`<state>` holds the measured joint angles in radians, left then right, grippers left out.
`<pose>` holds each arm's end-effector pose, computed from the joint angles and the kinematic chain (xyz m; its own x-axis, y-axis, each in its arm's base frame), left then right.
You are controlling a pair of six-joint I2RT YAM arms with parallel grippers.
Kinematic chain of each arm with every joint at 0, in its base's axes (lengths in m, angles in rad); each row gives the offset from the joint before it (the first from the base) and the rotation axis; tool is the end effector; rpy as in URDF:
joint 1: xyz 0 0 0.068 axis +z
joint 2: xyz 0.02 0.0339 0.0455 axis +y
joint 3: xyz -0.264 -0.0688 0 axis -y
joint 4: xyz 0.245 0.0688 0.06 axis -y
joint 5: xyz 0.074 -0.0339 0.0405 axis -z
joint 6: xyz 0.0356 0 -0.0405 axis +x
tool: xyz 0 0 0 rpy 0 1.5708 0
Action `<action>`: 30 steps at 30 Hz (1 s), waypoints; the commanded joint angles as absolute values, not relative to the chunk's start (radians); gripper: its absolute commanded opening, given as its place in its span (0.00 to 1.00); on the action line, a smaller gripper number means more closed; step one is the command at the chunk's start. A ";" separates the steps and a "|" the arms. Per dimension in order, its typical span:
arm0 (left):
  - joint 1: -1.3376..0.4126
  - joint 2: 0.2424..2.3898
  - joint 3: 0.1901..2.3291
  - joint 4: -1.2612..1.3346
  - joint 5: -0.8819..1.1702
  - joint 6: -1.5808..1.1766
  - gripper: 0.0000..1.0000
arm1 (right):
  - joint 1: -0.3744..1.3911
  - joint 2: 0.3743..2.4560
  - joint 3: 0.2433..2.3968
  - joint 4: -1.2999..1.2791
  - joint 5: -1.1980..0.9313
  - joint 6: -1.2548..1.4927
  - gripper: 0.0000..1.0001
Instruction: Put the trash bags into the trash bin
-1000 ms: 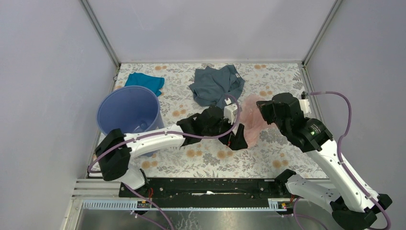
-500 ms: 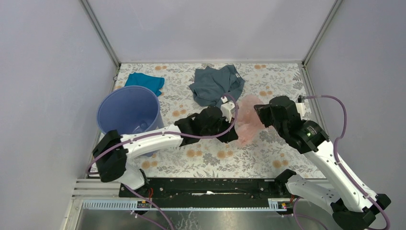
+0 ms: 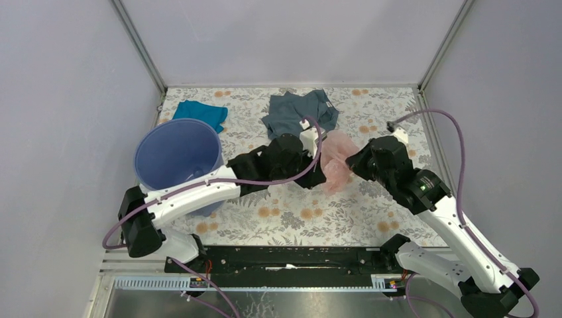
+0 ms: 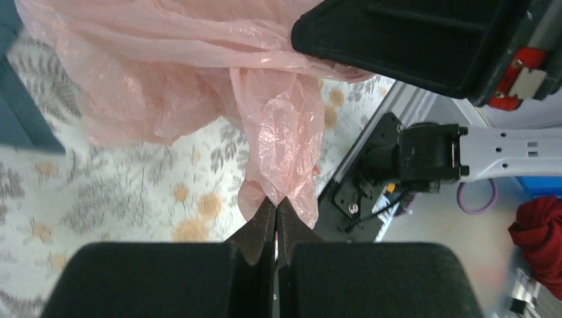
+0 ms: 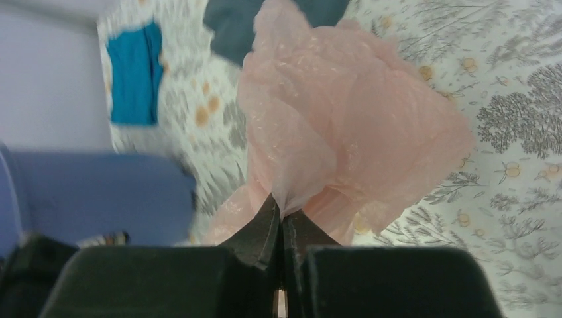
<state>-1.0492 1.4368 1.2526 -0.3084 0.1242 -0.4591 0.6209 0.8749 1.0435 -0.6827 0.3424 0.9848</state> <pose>0.1621 -0.2908 0.3375 -0.6166 0.1904 -0.7639 0.7156 0.5401 -0.4430 0.1500 0.0926 0.3635 -0.4797 0.6218 -0.6191 0.1617 0.7561 0.6342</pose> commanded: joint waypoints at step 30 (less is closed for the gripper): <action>-0.739 1.102 0.796 -0.198 0.492 -1.206 0.00 | 0.621 0.801 0.967 -0.684 -0.042 0.458 1.00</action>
<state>-0.7769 1.0950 0.7952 -0.3172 0.3584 -1.1698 0.6209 0.8833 1.0363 -0.7044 -0.1635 0.4313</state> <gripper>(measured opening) 0.005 0.994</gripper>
